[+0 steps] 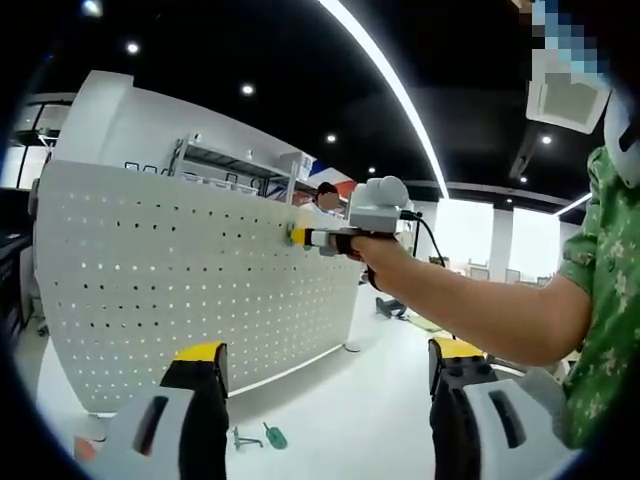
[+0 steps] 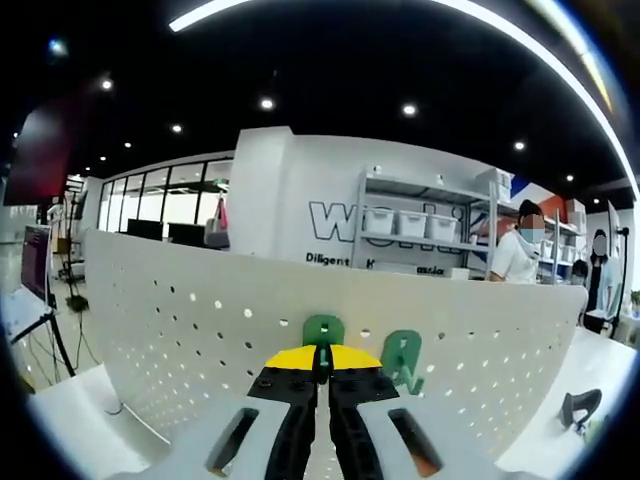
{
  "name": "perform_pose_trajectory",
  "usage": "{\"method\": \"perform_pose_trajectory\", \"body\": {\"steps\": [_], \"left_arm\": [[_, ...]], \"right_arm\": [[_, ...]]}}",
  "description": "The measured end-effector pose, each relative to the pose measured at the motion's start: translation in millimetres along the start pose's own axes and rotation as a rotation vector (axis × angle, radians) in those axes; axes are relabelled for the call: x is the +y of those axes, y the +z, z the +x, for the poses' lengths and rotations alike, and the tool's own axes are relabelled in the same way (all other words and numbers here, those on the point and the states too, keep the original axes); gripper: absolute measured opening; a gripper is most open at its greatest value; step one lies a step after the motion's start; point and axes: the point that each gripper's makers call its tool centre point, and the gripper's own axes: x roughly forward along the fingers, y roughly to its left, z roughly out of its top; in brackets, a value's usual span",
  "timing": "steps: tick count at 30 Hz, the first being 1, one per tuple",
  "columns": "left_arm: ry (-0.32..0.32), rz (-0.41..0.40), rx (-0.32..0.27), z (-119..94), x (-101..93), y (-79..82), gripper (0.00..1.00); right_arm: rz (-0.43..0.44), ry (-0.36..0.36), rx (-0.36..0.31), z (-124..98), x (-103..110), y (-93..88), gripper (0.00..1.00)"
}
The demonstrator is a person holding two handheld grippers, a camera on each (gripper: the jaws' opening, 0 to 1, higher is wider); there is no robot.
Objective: Insert the hook assembly into the mounting plate slot until the hook locks in place.
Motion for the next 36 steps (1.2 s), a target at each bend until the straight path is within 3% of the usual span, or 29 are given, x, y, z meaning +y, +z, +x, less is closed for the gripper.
{"method": "perform_pose_trajectory", "body": {"steps": [20,27,36], "left_arm": [[-0.002,-0.001,0.002,1.1,0.6,-1.8,0.83],[-0.003,0.002,0.003,1.0,1.0,-2.1,0.83],[-0.008,0.004,0.006,2.7,-0.1,-2.9,0.82]], "right_arm": [[0.012,0.007,0.016,1.7,-0.6,-3.3,0.02],[0.061,0.005,0.006,1.1,-3.4,-2.6,0.03],[0.057,0.004,-0.017,-0.8,-1.2,3.3,0.02]]}}
